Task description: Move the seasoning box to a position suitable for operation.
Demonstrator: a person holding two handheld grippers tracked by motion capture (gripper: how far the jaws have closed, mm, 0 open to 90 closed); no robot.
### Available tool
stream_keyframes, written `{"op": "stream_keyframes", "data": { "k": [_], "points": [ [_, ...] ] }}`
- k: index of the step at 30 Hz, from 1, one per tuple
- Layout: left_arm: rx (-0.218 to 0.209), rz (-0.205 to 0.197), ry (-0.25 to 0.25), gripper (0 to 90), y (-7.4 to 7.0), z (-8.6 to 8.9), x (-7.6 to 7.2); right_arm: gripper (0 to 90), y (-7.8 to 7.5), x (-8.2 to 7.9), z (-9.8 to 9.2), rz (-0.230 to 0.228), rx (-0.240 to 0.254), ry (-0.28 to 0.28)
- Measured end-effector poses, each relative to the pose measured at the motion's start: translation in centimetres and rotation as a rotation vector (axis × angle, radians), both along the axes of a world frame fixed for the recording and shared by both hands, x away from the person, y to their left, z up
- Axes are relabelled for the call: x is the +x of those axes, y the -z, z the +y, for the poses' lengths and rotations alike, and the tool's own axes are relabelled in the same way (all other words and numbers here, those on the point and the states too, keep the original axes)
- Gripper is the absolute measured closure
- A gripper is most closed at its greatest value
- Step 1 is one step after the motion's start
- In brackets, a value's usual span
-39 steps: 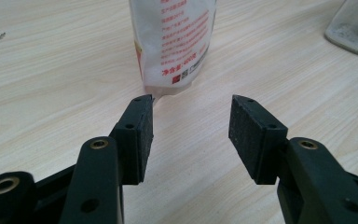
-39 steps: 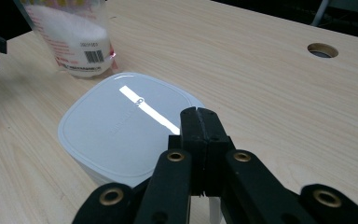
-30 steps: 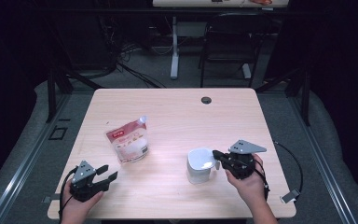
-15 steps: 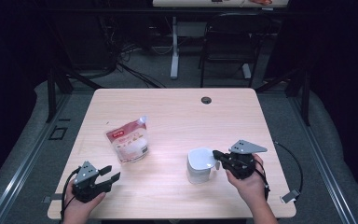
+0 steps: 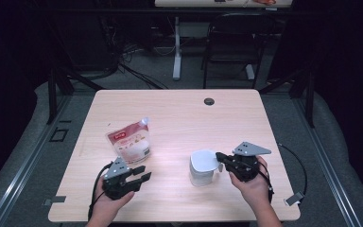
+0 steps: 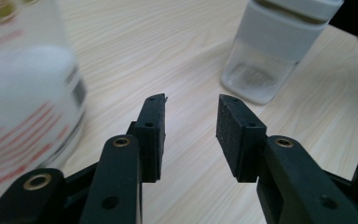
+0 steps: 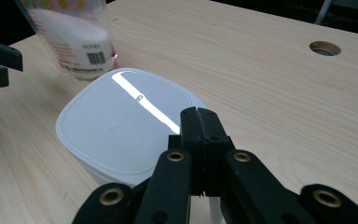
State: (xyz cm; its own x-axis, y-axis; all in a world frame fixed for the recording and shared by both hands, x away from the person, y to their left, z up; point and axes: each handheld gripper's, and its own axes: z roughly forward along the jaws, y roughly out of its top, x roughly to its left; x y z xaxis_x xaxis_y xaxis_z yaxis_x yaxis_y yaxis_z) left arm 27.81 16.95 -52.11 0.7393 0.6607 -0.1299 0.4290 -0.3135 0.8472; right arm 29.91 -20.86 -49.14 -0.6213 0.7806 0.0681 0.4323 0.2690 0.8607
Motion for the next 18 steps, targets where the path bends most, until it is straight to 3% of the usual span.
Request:
{"op": "stream_keyframes", "data": {
  "k": [5, 10, 18],
  "points": [
    [-0.017, -0.009, 0.051, 71.1, -0.7, -2.8, 0.5, 90.0, 0.0, 0.0, 0.0, -0.004, 0.000, -0.002],
    [-0.020, -0.007, 0.106, 82.8, -0.9, -5.6, 0.9, 90.0, 0.0, 0.0, 0.0, -0.007, 0.001, -0.005],
    [-0.016, -0.011, 0.158, 90.0, -1.2, -8.2, 1.3, 90.0, 0.1, 0.0, 0.0, -0.008, 0.002, -0.006]
  ]
}}
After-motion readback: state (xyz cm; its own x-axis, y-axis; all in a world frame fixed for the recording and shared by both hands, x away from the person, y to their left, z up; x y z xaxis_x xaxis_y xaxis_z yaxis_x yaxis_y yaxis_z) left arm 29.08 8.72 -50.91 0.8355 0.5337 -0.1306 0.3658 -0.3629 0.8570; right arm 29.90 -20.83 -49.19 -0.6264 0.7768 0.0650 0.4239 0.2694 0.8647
